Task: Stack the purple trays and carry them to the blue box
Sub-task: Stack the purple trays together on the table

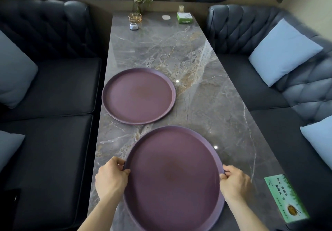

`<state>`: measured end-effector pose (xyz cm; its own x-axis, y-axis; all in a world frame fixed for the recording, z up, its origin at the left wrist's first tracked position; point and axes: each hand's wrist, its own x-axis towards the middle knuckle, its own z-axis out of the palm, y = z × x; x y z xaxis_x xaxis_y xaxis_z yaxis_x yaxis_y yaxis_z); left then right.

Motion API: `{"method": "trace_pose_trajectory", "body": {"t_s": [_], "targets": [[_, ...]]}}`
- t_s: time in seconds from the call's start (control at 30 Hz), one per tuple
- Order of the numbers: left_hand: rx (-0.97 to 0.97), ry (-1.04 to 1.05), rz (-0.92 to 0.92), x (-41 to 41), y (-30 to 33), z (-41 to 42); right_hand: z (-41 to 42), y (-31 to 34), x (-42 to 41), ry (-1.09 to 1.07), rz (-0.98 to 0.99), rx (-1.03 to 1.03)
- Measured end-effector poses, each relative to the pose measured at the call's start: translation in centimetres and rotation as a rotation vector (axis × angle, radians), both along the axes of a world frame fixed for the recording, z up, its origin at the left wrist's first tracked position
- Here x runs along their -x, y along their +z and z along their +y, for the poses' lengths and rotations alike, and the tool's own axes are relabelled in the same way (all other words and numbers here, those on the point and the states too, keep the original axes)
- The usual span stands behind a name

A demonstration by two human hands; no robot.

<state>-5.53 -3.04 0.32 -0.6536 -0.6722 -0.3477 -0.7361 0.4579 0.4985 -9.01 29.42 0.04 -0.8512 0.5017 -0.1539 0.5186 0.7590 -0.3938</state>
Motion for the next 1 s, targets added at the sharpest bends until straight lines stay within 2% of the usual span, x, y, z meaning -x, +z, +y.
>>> {"method": "trace_pose_trajectory", "body": {"t_s": [0.1, 0.23, 0.3, 0.4, 0.57, 0.67, 0.77, 0.87, 1.0], "targets": [[0.021, -0.026, -0.074, 0.0, 0.3, -0.4, 0.1, -0.1, 0.2, 0.001, -0.017, 0.022], [0.036, -0.097, -0.228, 0.5, 0.8, -2.1, 0.4, 0.6, 1.3, 0.053, -0.138, -0.032], [-0.041, -0.053, -0.178, 2.1, 1.2, -2.8, 0.1, 1.1, 3.4, 0.08, -0.111, -0.005], [-0.188, 0.078, -0.001, 6.0, 1.9, -3.6, -1.4, 2.1, 8.7, 0.144, -0.046, 0.121], [-0.288, 0.326, 0.156, 13.8, 2.2, -5.5, -6.2, 3.4, 19.7, 0.218, -0.107, 0.333], [-0.27, 0.45, 0.188, 17.9, 1.3, -7.5, -9.4, 2.6, 25.5, 0.222, -0.152, 0.514], [-0.261, 0.534, 0.22, 21.4, 0.7, -9.2, -12.5, 2.1, 30.4, 0.261, -0.121, 0.528], [-0.279, 0.551, 0.235, 23.9, -0.3, -10.7, -15.3, 1.9, 34.0, 0.3, -0.111, 0.493], [-0.241, 0.506, 0.178, 24.9, -1.7, -11.3, -18.1, 0.7, 36.0, 0.346, -0.167, 0.617]]}}
